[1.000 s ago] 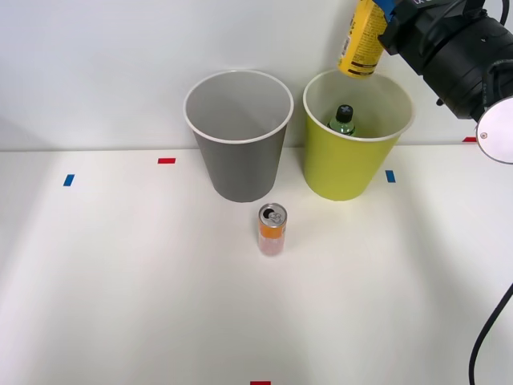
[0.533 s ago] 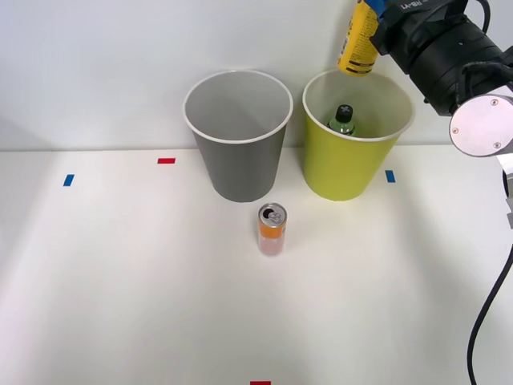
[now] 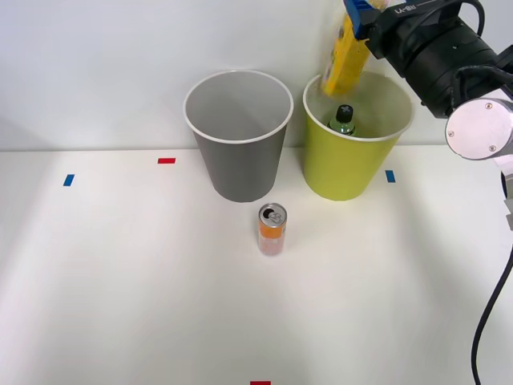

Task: Put cans in the gray bin, plastic bottles in the light green bin

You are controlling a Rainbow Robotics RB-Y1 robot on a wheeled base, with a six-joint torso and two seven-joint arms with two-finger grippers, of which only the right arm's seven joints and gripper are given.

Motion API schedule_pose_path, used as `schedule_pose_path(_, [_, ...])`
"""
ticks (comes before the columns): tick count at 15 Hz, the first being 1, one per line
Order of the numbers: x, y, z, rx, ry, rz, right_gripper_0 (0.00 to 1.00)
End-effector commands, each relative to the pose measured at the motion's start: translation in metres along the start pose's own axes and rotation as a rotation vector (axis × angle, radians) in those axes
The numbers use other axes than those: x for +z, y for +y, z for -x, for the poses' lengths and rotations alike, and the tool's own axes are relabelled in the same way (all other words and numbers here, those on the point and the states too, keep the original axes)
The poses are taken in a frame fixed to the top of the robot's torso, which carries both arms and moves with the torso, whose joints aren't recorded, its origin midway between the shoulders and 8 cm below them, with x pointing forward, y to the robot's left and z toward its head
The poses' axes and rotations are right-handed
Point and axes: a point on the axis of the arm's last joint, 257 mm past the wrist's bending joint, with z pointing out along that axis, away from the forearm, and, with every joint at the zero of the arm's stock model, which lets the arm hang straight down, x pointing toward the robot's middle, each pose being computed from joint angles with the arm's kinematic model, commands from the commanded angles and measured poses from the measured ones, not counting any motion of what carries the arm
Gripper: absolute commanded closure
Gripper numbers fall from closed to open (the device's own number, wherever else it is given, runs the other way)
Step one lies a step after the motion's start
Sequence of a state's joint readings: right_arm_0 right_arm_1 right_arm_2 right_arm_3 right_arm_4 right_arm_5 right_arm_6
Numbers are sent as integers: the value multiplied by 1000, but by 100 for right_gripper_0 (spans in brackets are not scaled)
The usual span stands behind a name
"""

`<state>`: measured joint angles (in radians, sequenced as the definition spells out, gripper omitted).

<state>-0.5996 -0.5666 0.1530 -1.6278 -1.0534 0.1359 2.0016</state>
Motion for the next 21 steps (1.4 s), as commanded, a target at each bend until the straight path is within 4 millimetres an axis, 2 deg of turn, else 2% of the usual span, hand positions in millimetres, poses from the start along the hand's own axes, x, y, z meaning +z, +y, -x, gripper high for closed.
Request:
schedule_pose_path(1, [0,0,4,-6,-19,-7,10])
schedule_pose_path(6, [-2,3,12,-7,-43,-4,10])
schedule_pose_path(9, [-26,18,20,-17,-71,18,10])
schedule_pose_path(12, [-64,32,25,-65,-94,36,10])
schedule_pose_path(15, [-102,39,16,-52,-96,20,10])
schedule_pose_path(19, [-170,32,-14,-1,-68,-72,10])
schedule_pose_path(20, [-195,31,-27,17,-37,-100,10])
schedule_pose_path(21, [-211,31,-35,30,-15,-119,10])
